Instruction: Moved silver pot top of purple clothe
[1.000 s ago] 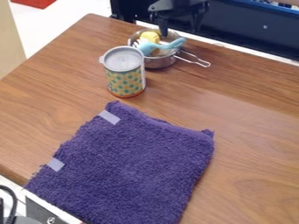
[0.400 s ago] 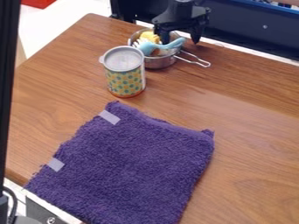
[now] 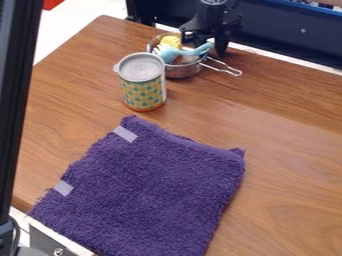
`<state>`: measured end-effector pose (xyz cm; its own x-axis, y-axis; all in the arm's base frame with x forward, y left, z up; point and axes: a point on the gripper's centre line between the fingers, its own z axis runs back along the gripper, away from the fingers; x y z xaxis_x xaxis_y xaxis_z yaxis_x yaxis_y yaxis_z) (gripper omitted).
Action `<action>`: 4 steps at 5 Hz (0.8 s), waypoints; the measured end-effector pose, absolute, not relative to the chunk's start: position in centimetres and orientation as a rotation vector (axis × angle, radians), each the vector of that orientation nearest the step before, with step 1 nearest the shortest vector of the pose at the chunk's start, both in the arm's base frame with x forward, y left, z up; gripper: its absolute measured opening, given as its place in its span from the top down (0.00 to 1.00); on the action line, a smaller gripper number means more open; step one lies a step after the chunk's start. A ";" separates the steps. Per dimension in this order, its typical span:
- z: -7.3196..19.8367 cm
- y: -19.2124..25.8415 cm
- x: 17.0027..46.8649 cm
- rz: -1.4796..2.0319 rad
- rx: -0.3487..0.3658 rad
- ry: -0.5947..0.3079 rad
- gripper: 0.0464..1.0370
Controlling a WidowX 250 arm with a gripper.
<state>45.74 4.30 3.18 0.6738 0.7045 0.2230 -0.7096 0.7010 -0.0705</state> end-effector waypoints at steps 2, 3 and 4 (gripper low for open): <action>3.2 4.3 45.6 0.794 0.033 -0.215 0.97; 3.5 3.5 45.5 0.713 0.090 -0.198 0.98; 3.5 2.6 45.3 0.652 0.113 -0.186 0.98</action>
<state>45.35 2.59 3.55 0.7792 0.5914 0.2076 -0.6118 0.7897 0.0463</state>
